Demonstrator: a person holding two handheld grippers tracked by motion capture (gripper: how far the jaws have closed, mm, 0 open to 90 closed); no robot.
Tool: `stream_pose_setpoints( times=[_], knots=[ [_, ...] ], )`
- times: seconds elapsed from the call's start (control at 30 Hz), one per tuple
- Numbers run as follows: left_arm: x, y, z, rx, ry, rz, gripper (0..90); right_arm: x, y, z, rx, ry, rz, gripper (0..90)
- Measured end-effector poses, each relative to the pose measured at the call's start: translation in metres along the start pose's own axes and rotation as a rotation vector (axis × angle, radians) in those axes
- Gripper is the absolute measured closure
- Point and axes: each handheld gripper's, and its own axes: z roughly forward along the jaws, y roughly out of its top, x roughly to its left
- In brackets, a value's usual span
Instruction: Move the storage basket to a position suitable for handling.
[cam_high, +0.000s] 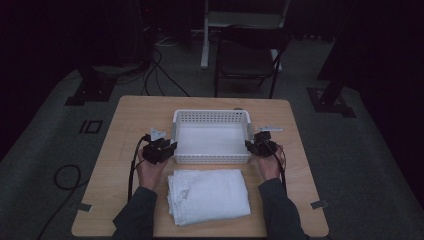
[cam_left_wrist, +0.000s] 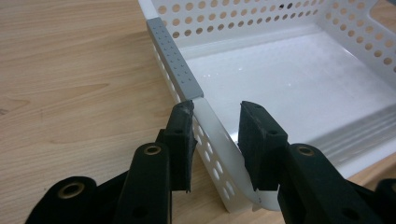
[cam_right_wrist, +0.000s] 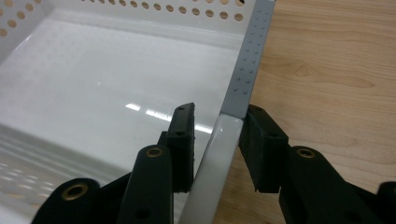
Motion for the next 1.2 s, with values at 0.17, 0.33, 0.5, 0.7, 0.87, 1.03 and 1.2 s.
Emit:
stream_pose_setpoints(
  times=[0.17, 0.33, 0.5, 0.7, 0.87, 1.03, 1.2],
  knots=[
    [0.002, 0.002, -0.008, -0.02, 0.019, -0.021, 51.1, -0.003, 0.003, -0.008, -0.013, -0.021, 0.023, 57.2],
    [0.003, 0.003, -0.02, -0.046, 0.018, -0.024, 44.3, 0.0, 0.001, -0.029, -0.047, -0.039, -0.018, 50.8],
    [0.0, 0.0, -0.036, -0.069, -0.007, -0.021, 42.8, 0.001, -0.006, -0.049, -0.078, -0.025, -0.043, 47.7],
    [-0.011, -0.011, -0.049, -0.069, -0.055, -0.024, 40.7, 0.004, -0.027, -0.071, -0.082, 0.04, -0.041, 46.4],
    [-0.021, -0.019, -0.058, -0.046, -0.117, -0.017, 42.7, 0.021, -0.049, -0.078, -0.063, 0.099, -0.096, 45.3],
    [-0.031, -0.039, -0.065, -0.01, -0.107, 0.017, 42.4, 0.031, -0.065, -0.073, -0.031, 0.136, -0.117, 42.7],
    [-0.033, -0.06, -0.074, 0.036, -0.124, -0.002, 37.5, 0.038, -0.076, -0.073, -0.024, 0.155, -0.142, 38.4]
  ],
)
